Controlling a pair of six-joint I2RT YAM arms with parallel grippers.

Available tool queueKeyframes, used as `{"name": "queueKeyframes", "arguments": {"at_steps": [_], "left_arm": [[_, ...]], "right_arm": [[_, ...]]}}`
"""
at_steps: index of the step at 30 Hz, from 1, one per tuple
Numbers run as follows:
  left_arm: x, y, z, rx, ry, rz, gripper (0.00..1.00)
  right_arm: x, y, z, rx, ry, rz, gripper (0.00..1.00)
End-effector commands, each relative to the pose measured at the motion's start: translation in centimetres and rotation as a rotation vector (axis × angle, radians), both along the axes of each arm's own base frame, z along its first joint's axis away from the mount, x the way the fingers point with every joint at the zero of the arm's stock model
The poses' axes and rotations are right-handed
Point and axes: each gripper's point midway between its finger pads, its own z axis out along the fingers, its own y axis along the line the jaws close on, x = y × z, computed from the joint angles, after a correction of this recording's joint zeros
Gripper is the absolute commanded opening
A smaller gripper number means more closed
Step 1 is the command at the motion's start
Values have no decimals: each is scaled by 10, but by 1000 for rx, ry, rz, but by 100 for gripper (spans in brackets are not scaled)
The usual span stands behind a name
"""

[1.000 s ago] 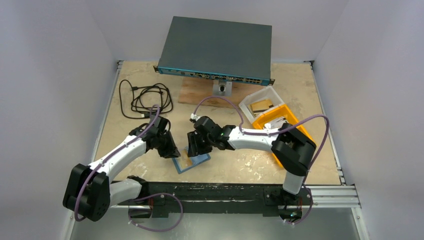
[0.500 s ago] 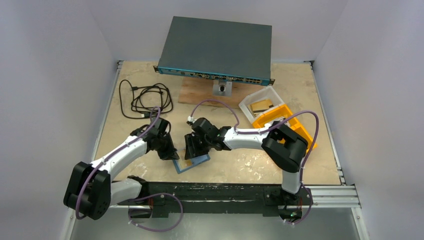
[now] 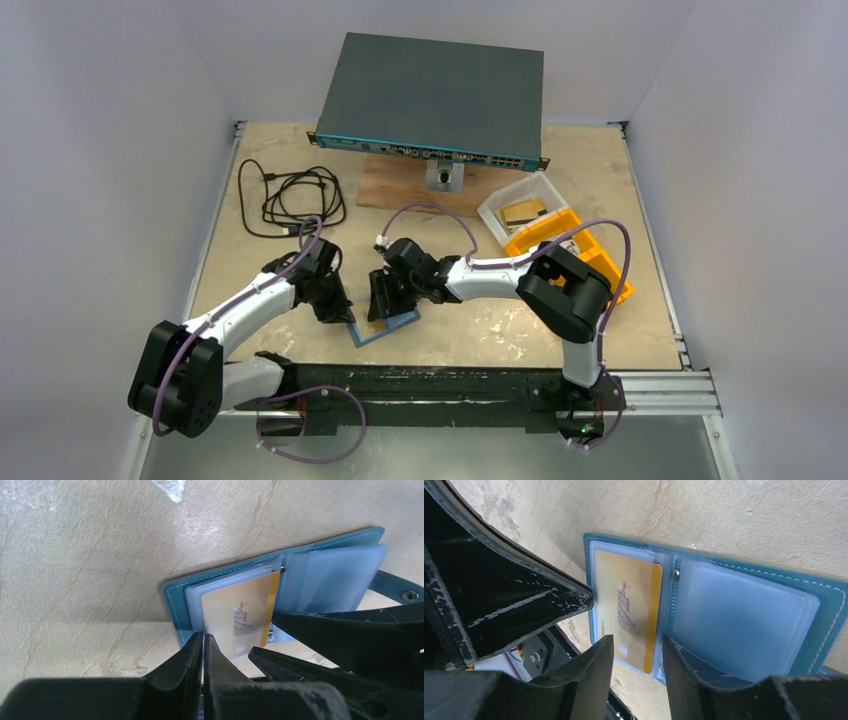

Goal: Take the credit cards out of the card holder
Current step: Remove the credit card from the card holder.

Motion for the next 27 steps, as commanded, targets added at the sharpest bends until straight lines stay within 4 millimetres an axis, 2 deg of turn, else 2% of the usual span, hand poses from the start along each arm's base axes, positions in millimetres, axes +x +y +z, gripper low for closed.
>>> {"name": "queueKeyframes", "arguments": {"at_steps": [1,18,27], "left_arm": [[1,4,-5,17,-6,4,4],[8,-6,-13,-1,13,-32,4],[7,-8,-23,29,55,-42,4]], "right_arm": [[-1,4,0,32,12,3,41],[-8,1,-9,83,81,2,41],[1,-16,-7,190,160,-46,40]]}}
